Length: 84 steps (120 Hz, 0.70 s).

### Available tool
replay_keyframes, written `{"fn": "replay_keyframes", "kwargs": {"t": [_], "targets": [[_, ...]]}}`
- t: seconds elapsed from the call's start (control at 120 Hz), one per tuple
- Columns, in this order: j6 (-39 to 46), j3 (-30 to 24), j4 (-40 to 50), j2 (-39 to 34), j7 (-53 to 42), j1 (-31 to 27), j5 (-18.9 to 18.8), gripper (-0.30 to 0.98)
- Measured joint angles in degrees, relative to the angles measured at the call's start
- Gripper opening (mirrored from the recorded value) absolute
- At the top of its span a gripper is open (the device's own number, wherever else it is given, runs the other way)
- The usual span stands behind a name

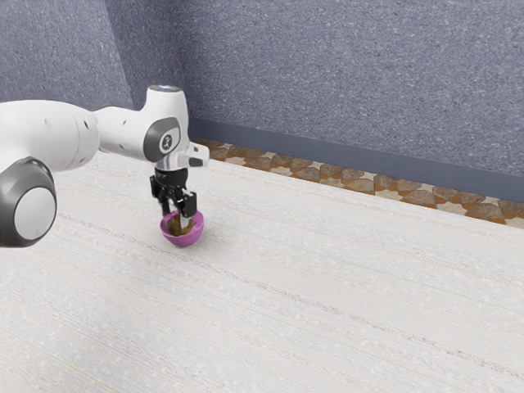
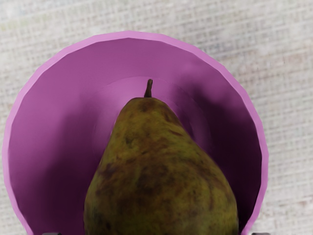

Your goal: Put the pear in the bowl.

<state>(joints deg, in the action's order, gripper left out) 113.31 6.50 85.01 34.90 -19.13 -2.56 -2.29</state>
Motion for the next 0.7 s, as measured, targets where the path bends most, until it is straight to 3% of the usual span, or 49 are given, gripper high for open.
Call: {"fn": "replay_keyframes", "kwargs": {"t": [0.225,0.35,0.458,0.7], "targets": [[-0.3,-0.2,0.2,-1.8,-1.3,0.3,0.5,0.62],[-2.0,-1.0,8.7,-18.6,-1.4,3.7,2.2,0.65],[-9.0,-1.7,10.2,-32.7,0.1,7.3,4.3,0.66],[-18.4,-2.0,10.1,-36.4,3.5,12.3,6.7,0.68]]}}
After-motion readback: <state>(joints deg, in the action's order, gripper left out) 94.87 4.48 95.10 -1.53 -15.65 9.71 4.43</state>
